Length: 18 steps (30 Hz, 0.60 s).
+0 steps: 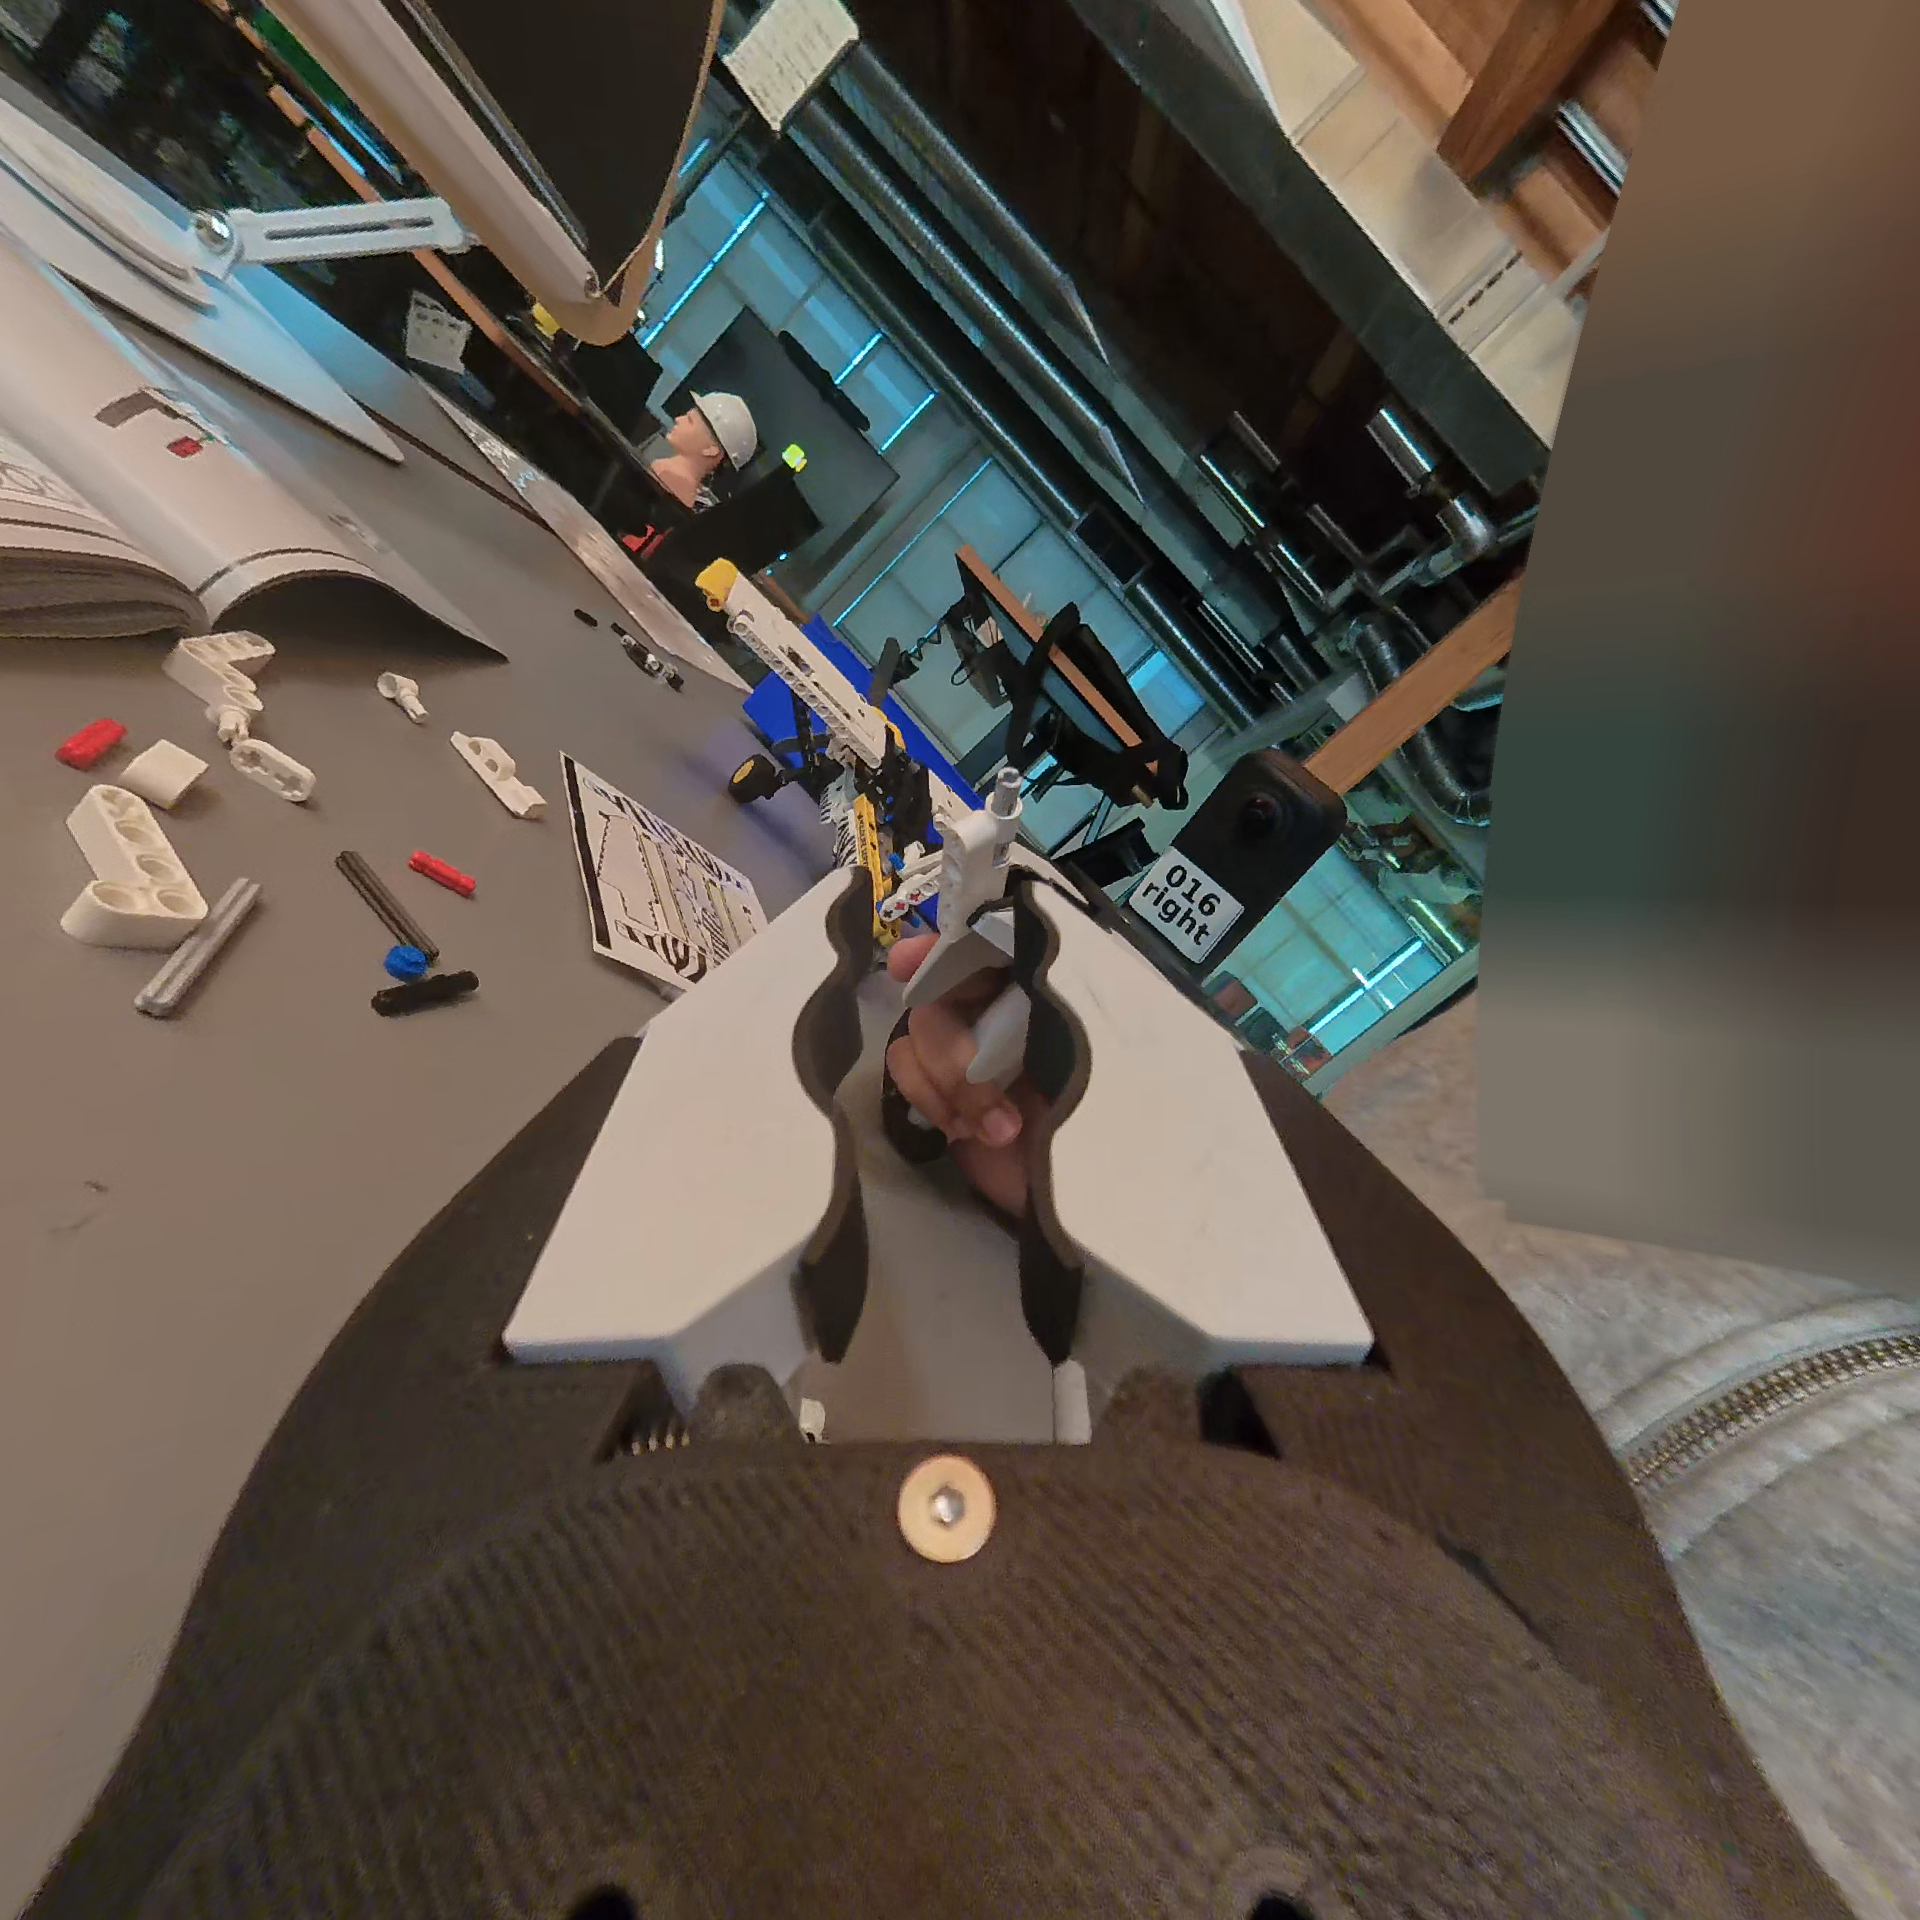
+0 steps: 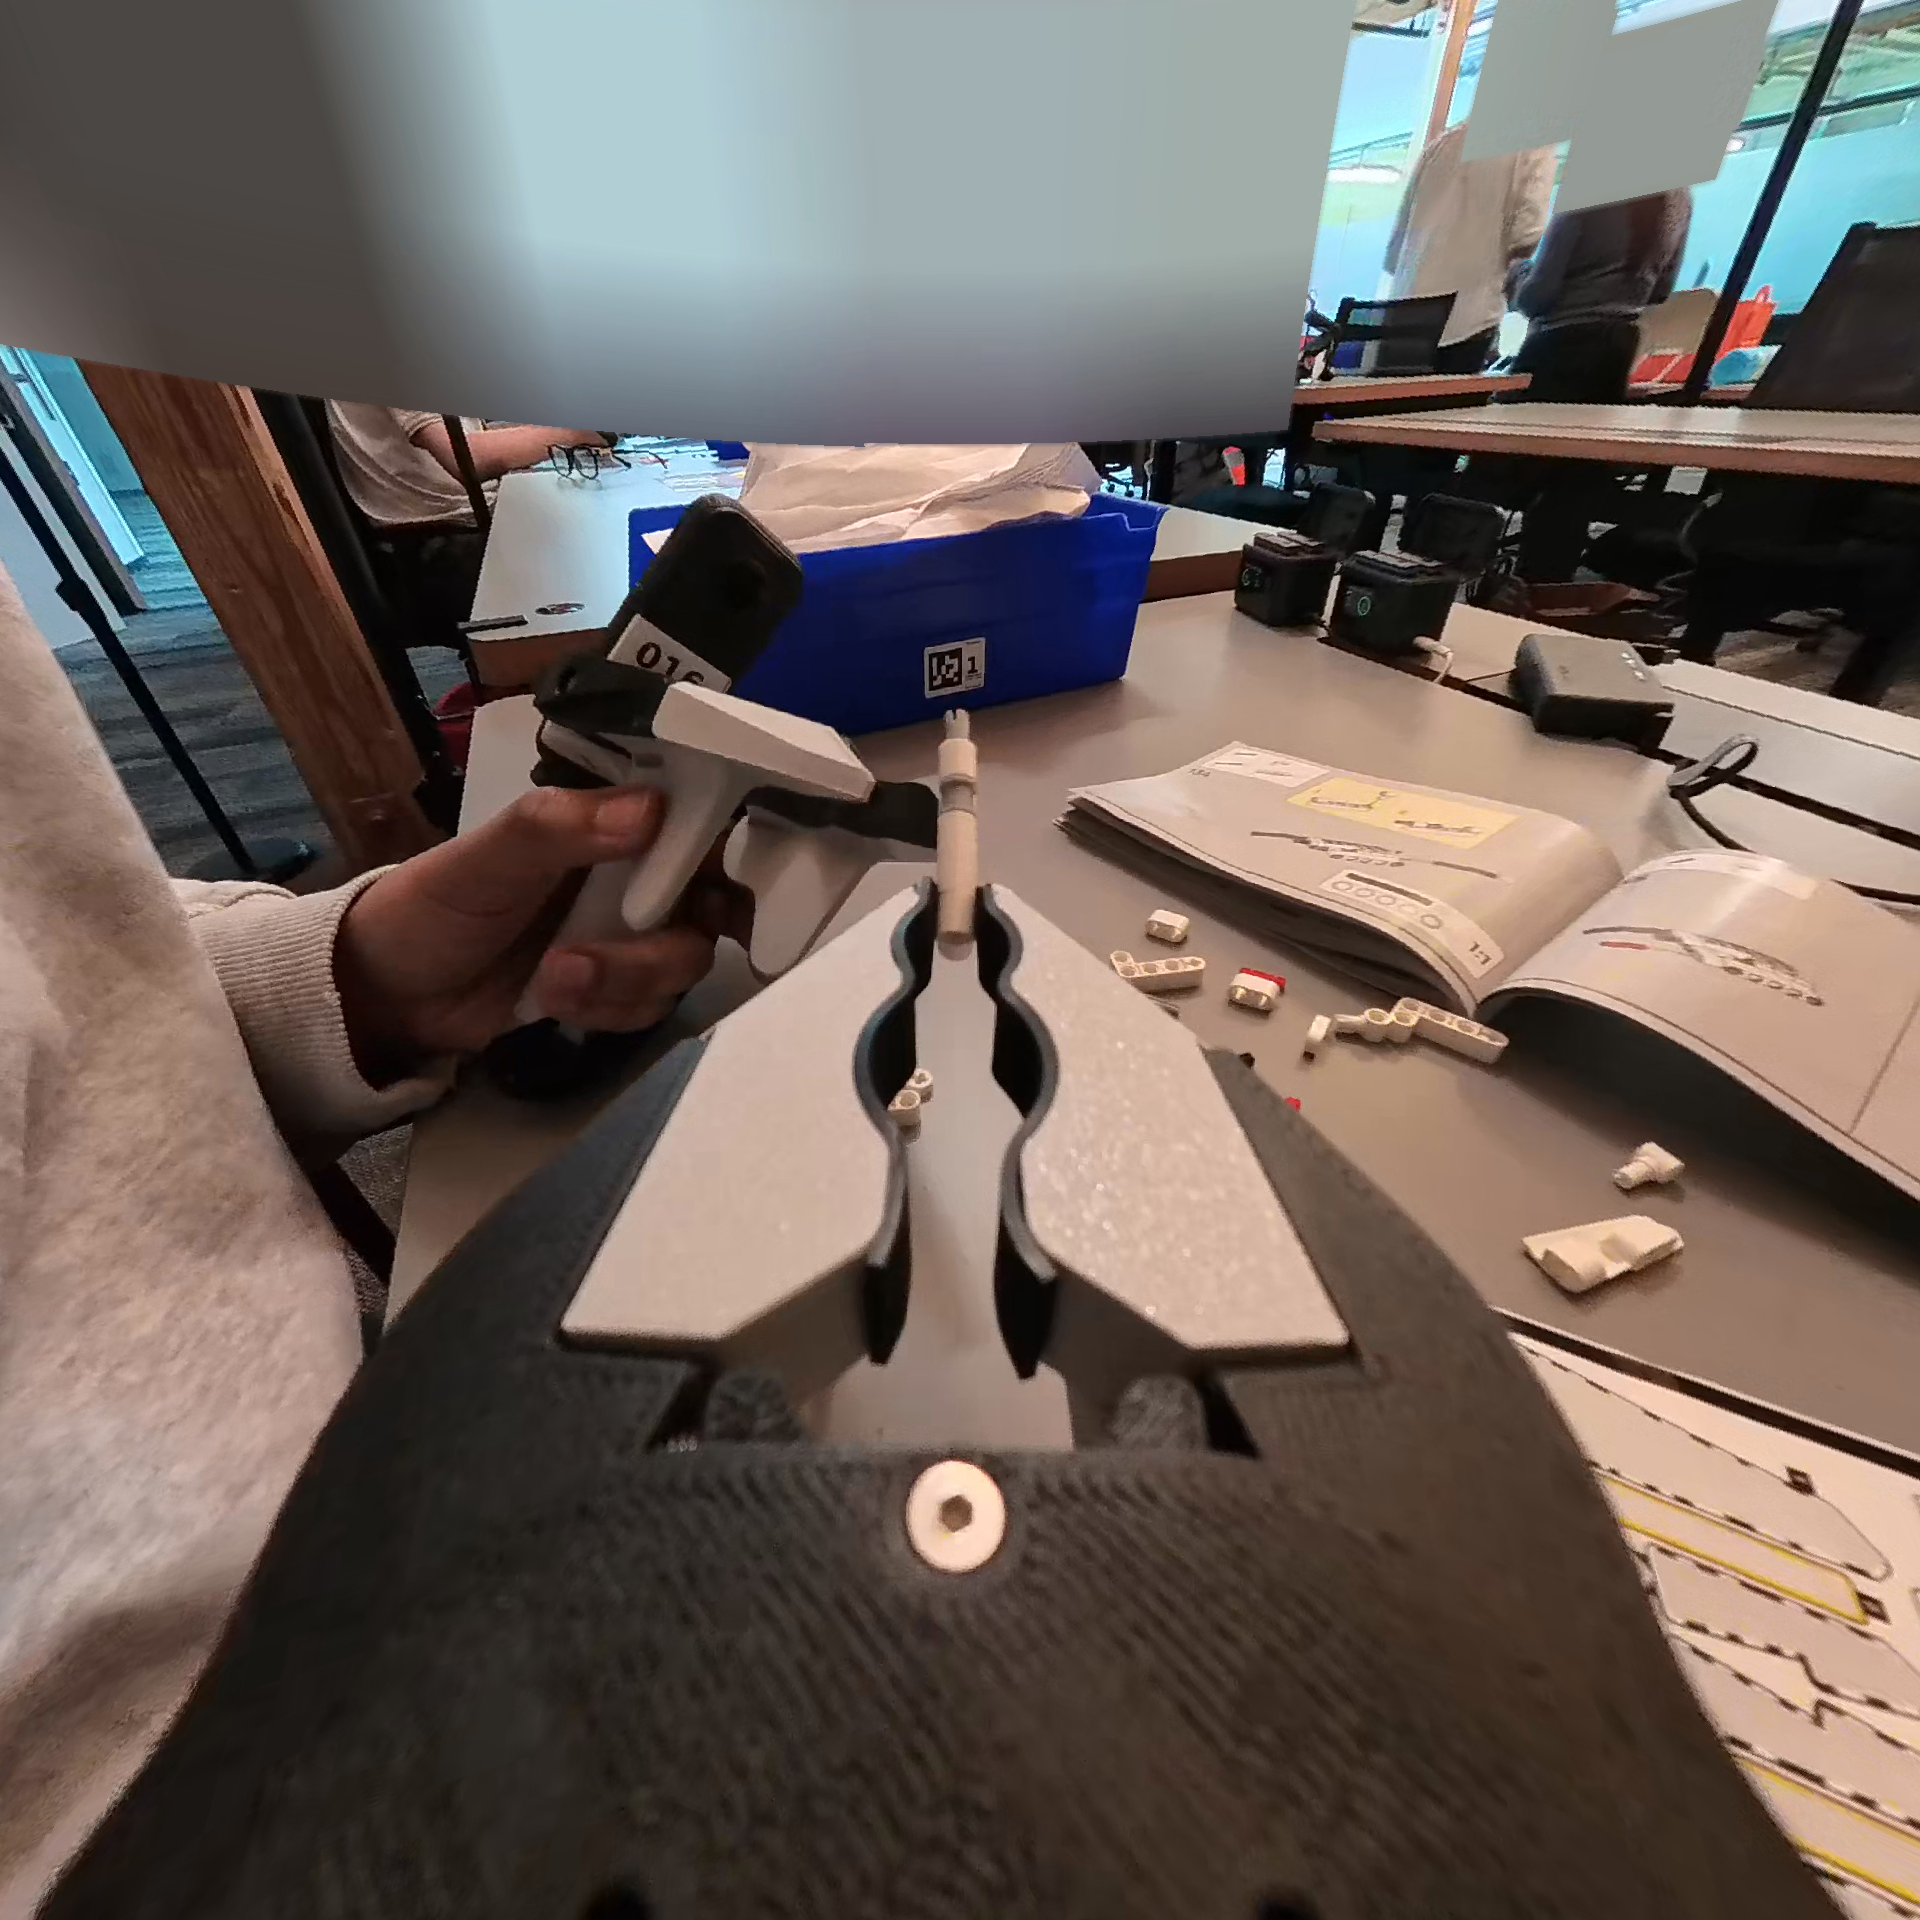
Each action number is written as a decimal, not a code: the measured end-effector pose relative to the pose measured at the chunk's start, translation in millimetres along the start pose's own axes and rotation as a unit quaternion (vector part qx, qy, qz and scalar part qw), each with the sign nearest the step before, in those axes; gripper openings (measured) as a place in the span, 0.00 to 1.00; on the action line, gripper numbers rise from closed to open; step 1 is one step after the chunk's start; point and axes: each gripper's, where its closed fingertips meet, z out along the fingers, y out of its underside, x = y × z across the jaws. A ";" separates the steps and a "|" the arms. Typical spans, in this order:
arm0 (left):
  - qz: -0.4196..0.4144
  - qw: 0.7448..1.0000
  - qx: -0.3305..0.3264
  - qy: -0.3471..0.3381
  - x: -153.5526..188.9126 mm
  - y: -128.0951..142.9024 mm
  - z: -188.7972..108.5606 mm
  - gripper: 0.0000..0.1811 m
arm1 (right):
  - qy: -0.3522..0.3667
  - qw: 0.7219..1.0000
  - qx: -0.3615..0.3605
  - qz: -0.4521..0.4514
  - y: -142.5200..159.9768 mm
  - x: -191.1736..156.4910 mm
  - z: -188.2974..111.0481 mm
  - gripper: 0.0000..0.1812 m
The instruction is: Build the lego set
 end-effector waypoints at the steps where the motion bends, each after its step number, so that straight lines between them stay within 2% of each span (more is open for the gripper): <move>1: -0.001 1.000 0.000 0.001 -0.1 0.1 0.0 0.14 | -0.001 1.000 -0.001 0.001 0.1 0.0 0.3 0.03; 18: -0.011 1.000 0.004 0.010 0.9 -0.7 -0.6 0.15 | -0.010 1.000 0.000 0.015 -0.6 2.3 6.9 0.03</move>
